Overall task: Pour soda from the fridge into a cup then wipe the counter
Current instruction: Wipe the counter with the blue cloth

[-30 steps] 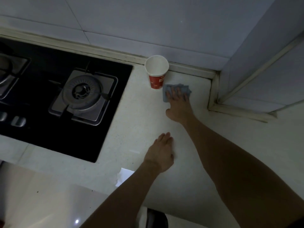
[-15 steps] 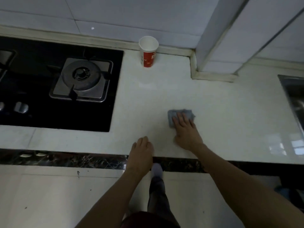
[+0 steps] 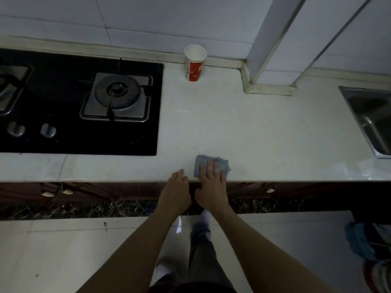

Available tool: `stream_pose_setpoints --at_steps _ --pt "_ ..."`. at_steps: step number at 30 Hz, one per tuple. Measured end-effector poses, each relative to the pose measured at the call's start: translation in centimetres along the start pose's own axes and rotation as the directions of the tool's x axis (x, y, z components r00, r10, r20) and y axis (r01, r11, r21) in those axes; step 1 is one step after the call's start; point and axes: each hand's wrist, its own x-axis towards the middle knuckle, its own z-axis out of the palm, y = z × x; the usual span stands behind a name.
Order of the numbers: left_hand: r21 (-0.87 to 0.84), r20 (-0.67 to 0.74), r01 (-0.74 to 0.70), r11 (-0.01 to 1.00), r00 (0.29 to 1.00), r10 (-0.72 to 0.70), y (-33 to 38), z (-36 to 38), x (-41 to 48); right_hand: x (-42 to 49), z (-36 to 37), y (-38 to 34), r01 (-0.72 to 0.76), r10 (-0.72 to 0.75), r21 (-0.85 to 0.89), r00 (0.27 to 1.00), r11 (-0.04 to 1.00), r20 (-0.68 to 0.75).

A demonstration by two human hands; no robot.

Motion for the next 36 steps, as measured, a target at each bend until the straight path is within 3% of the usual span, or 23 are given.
stream_pose_setpoints --at_steps 9,28,36 --pt "-0.004 0.022 -0.016 1.0 1.0 0.016 -0.2 -2.0 3.2 3.7 -1.2 1.0 0.105 -0.102 -0.056 0.994 0.993 0.046" --pt "0.13 0.11 0.009 0.992 0.994 -0.023 -2.0 -7.7 16.2 31.4 -9.9 4.0 -0.008 0.011 -0.066 0.999 0.998 0.044" --pt "0.095 0.183 -0.038 0.995 0.983 0.02 -2.6 -7.9 15.7 35.3 -11.3 4.0 -0.043 0.047 -0.097 0.998 0.994 0.034"
